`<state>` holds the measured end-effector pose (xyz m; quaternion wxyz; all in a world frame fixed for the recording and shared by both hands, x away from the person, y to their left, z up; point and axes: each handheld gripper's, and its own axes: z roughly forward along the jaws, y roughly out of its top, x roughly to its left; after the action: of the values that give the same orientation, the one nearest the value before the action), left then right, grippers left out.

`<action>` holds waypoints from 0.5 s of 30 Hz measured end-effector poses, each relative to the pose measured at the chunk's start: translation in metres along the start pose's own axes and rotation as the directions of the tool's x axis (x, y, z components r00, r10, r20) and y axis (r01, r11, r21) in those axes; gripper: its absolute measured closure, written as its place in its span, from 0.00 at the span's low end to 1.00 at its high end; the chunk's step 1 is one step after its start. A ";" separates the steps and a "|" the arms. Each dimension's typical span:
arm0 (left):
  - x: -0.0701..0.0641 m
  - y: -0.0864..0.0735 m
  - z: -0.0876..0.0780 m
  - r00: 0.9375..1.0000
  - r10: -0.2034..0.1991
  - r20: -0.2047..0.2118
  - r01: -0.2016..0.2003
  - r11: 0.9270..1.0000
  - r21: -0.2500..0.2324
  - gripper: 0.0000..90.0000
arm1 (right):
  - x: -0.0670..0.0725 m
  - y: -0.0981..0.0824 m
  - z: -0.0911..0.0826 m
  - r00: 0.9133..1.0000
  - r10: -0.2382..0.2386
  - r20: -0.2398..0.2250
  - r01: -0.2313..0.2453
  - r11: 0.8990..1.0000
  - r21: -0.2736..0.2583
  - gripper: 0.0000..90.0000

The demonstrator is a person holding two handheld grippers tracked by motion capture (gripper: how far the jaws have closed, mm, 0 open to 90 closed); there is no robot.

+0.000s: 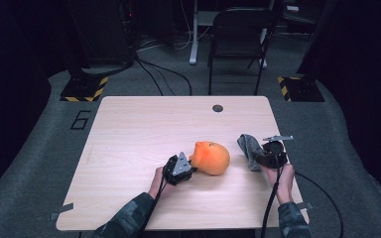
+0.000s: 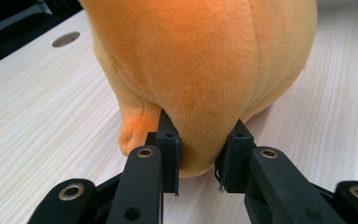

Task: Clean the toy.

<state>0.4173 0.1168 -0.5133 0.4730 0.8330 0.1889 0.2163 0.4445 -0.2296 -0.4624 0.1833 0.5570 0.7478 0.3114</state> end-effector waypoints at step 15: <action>0.003 0.030 -0.027 0.964 -0.245 0.104 0.248 0.969 -0.017 0.82 | 0.000 0.003 -0.009 1.000 0.014 0.008 -0.014 0.999 -0.035 0.77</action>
<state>0.4083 0.1234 -0.4744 0.5174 0.8058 0.2635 0.1161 0.4411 -0.2318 -0.4542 0.1936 0.5602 0.7377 0.3233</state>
